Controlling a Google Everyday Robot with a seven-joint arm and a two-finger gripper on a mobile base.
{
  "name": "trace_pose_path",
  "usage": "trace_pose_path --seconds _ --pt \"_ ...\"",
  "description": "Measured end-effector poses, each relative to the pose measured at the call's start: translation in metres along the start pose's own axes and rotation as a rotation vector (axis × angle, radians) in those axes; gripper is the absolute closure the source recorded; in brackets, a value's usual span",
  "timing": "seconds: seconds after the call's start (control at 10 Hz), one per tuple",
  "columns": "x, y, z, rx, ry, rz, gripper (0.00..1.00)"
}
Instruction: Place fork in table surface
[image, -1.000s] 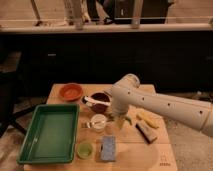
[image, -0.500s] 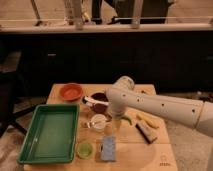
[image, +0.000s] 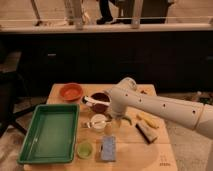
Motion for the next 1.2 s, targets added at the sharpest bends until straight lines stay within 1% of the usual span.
trace_pose_path --seconds 0.2,0.4,0.8,1.2 --pt "0.0009 -0.0013 0.0034 -0.005 -0.016 0.001 0.20" --pt "0.0026 -0.0009 0.0041 -0.007 -0.022 0.003 0.20" --pt "0.0048 0.0011 0.0071 -0.016 -0.026 0.004 0.20" --pt "0.0004 0.0006 0.0091 -0.019 -0.028 -0.005 0.20"
